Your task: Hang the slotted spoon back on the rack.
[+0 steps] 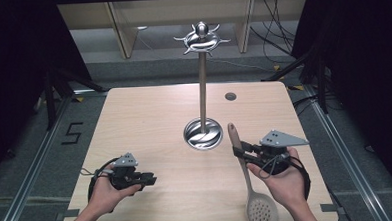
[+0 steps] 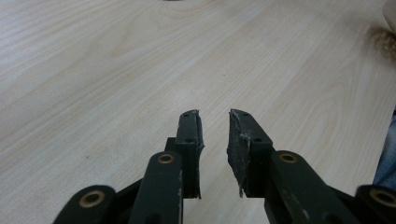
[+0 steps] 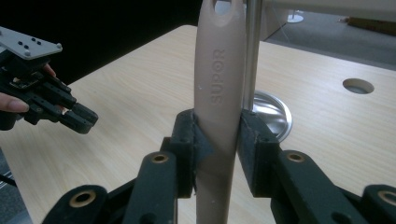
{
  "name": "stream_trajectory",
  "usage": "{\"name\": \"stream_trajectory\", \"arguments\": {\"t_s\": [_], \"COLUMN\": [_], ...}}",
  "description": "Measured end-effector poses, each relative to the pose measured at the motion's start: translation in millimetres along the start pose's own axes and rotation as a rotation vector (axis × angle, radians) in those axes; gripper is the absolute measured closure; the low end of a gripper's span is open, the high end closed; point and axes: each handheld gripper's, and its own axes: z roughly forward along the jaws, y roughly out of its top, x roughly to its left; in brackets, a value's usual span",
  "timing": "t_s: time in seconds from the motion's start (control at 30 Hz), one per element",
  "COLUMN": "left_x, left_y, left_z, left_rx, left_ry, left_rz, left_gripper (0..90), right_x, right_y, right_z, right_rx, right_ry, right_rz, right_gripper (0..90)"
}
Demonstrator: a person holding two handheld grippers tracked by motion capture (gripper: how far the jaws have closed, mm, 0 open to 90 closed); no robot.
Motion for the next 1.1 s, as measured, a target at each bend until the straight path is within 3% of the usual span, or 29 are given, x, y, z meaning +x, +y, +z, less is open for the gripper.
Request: {"name": "stream_trajectory", "arguments": {"t_s": [0.1,0.2,0.37,0.47,0.53,0.57,0.63,0.7,0.77,0.87,0.9,1.07,1.1], "left_x": [-1.2,-0.1,-0.4,-0.3,-1.5,-1.4,-0.9,-0.3,-0.5,-0.6,-0.6,-0.2,-1.0], "left_y": [-0.4,0.2,0.2,0.2,-0.5,-0.5,-0.3,0.1,-0.2,-0.3,-0.2,-0.5,-0.7], "left_z": [0.9,0.0,-0.3,-0.4,0.6,0.6,-0.2,-0.8,-0.1,0.2,0.2,0.0,0.4], "left_rx": [-0.001,-0.001,-0.005,-0.003,-0.006,-0.005,-0.003,-0.005,-0.01,-0.01,-0.01,-0.001,-0.002], "left_ry": [-0.003,-0.001,0.0,0.0,0.001,0.001,0.003,0.003,0.004,0.004,0.004,0.006,0.007], "left_rz": [-0.018,0.003,0.002,0.005,-0.016,-0.014,-0.006,0.007,0.001,0.001,0.002,0.009,-0.008], "left_gripper": [72.7,72.7,72.7,72.6,72.4,72.3,72.2,72.1,71.9,71.8,71.7,71.6,71.6], "right_x": [-1.3,0.8,0.4,1.2,0.4,-2.8,-2.7,-5.0,-5.6,-4.0,-6.4,-8.0,-8.6], "right_y": [-0.2,-0.5,0.6,1.3,1.7,1.6,0.1,-0.3,0.7,2.3,3.9,3.9,3.7], "right_z": [-0.4,-2.3,-2.8,-4.4,-5.5,-5.0,-4.9,-6.0,-7.0,-10.6,-11.6,-11.1,-11.8], "right_rx": [-0.006,0.006,-0.035,-0.047,-0.047,-0.06,-0.066,-0.073,-0.107,-0.109,-0.133,-0.151,-0.157], "right_ry": [0.025,0.027,0.037,0.044,0.048,0.041,0.053,0.043,0.059,0.047,0.043,0.051,0.047], "right_rz": [-0.003,0.023,-0.006,0.005,0.012,-0.02,0.019,0.002,0.009,0.029,0.0,0.019,0.019], "right_gripper": [69.6,69.6,69.7,69.6,69.7,69.7,69.7,69.7,69.7,69.7,69.7,69.7,69.7]}}
